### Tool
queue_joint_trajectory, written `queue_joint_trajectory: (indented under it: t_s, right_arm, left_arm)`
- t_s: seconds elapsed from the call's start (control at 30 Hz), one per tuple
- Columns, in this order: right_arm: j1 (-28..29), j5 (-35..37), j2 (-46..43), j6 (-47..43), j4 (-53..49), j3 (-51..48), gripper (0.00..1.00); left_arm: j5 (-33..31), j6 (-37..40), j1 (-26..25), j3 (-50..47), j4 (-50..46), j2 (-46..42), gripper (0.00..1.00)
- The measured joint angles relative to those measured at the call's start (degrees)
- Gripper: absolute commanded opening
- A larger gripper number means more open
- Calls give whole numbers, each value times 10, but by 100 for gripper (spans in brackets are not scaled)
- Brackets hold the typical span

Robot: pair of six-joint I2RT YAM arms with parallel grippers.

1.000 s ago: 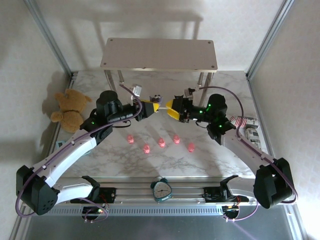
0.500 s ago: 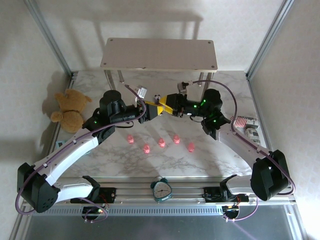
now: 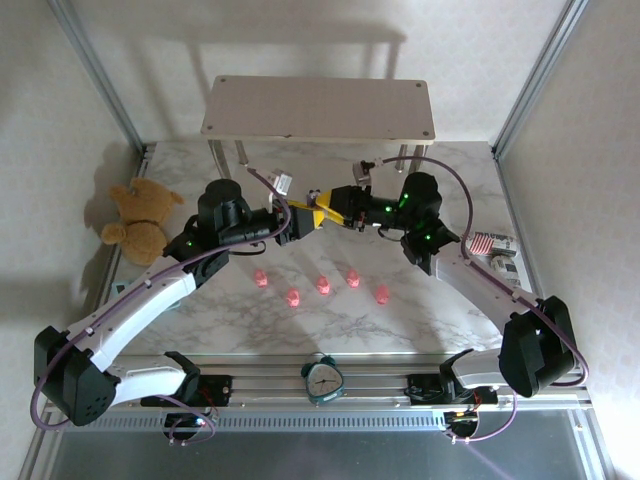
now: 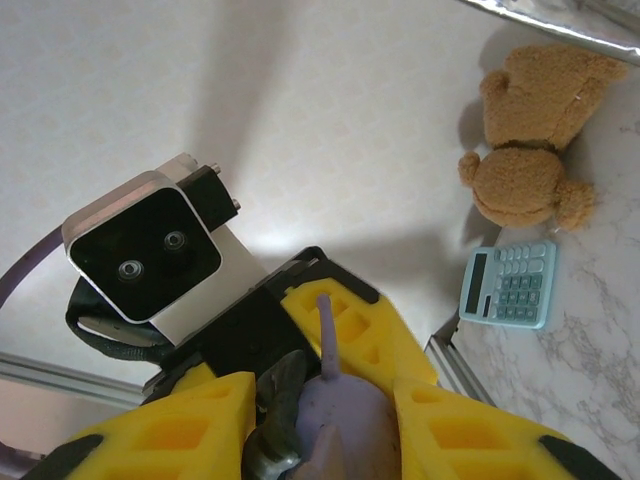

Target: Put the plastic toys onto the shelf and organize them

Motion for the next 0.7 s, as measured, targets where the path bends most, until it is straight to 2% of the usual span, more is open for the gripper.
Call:
queue_joint_trajectory:
  t_s: [0.07, 0.17, 0.33, 0.5, 0.6, 0.7]
  right_arm:
    - [2, 1, 0, -12, -17, 8, 0]
    - [3, 3, 0, -30, -42, 18, 0]
    - [5, 7, 0, -60, -82, 35, 0]
    - [10, 16, -1, -103, -128, 66, 0]
    - [16, 24, -2, -136, -160, 91, 0]
    - [16, 33, -4, -168, -187, 106, 0]
  left_arm:
    - [1, 1, 0, 2, 0, 0, 56]
    - [8, 2, -1, 3, 1, 0, 61]
    - [11, 3, 0, 5, -2, 0, 63]
    - [-2, 22, 8, 43, -55, -1, 63]
    - [-13, 26, 41, 57, -91, -15, 63]
    - [-35, 21, 100, 60, -116, -45, 63]
